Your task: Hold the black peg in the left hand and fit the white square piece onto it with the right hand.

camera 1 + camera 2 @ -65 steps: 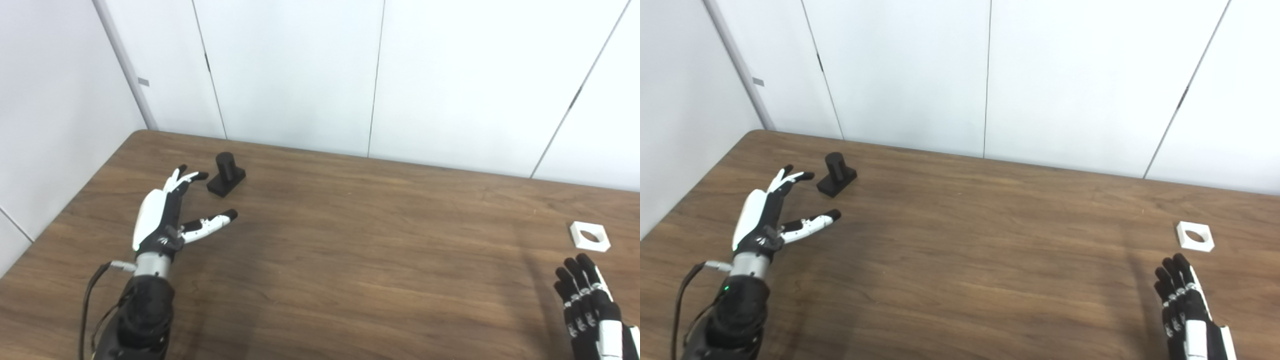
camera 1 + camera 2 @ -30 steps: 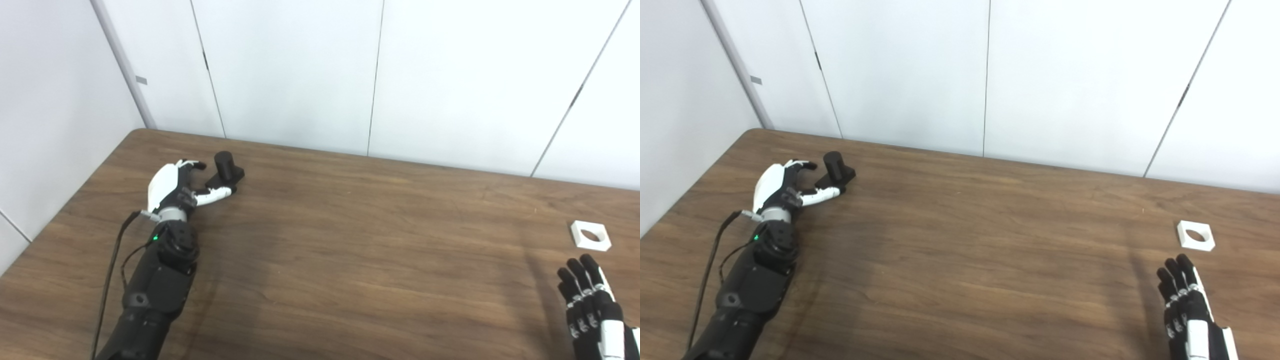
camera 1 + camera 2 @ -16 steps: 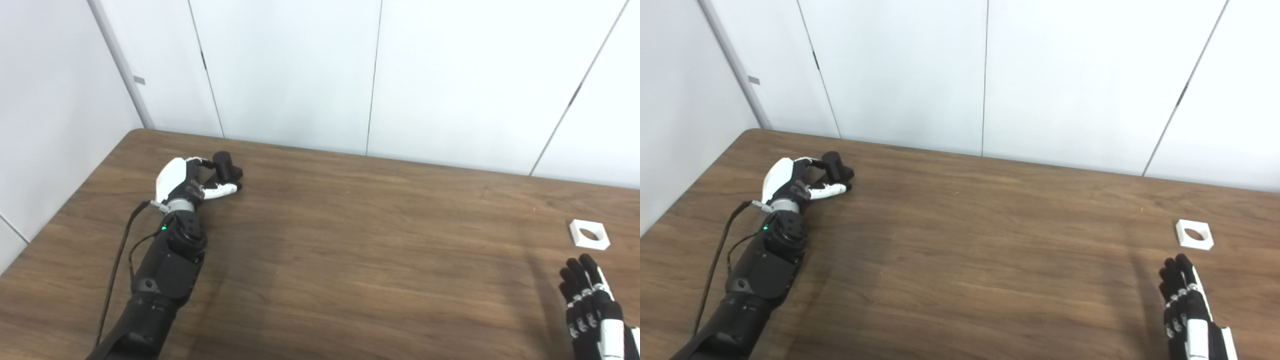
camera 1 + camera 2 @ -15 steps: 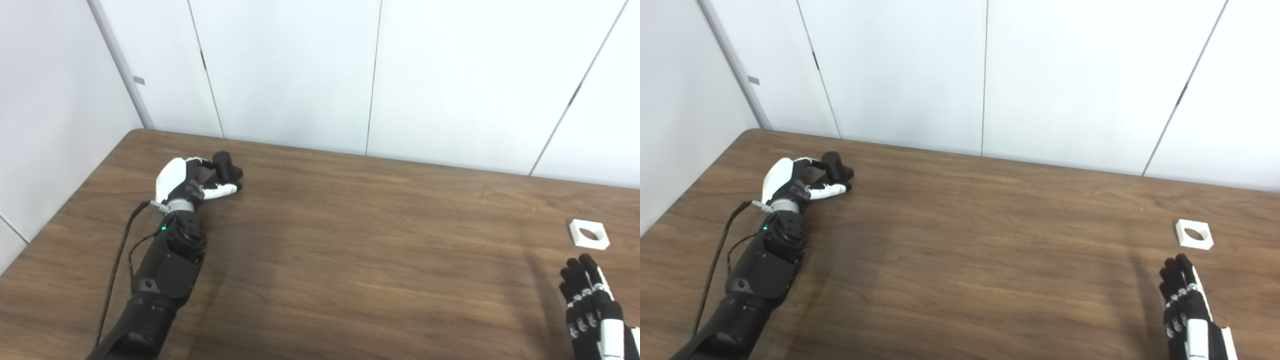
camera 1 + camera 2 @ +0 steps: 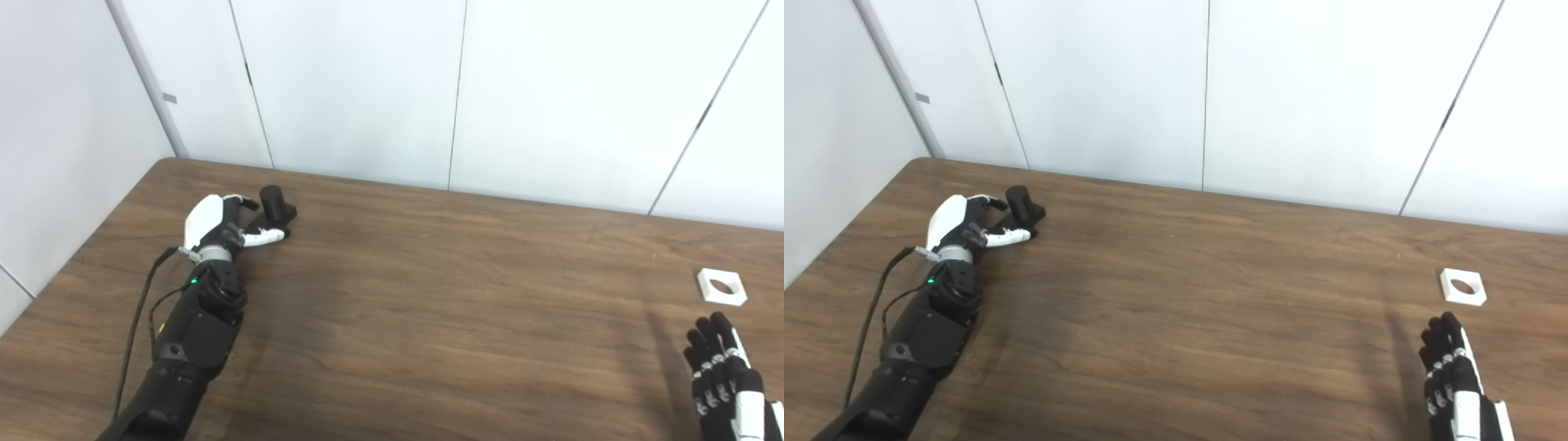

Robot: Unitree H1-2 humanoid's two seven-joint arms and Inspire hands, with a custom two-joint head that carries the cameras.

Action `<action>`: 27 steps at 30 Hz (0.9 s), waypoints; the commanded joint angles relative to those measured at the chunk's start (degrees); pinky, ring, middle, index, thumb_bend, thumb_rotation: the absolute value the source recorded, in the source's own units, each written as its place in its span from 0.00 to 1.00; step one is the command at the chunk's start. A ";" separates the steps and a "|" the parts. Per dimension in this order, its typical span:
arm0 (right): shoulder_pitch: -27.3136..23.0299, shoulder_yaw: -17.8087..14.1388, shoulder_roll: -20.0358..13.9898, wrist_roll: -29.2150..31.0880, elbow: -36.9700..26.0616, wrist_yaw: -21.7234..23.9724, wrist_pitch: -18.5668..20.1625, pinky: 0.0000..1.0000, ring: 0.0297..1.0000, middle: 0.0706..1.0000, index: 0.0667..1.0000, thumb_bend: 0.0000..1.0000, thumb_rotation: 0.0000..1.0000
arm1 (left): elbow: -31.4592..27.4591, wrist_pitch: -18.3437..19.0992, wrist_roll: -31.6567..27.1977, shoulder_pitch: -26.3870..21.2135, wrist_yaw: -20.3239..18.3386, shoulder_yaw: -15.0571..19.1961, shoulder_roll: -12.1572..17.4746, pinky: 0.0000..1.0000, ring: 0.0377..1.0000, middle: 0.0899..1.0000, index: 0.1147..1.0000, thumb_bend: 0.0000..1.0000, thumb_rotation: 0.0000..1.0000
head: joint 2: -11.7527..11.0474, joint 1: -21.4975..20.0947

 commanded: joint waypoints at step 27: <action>4.66 0.14 0.10 -0.65 -1.19 -0.26 -0.12 0.99 0.95 0.95 0.96 0.51 0.93 | -0.51 -1.04 -0.57 -0.32 1.64 -0.34 1.11 0.89 0.93 0.87 0.62 0.86 0.25 | 0.64 -0.12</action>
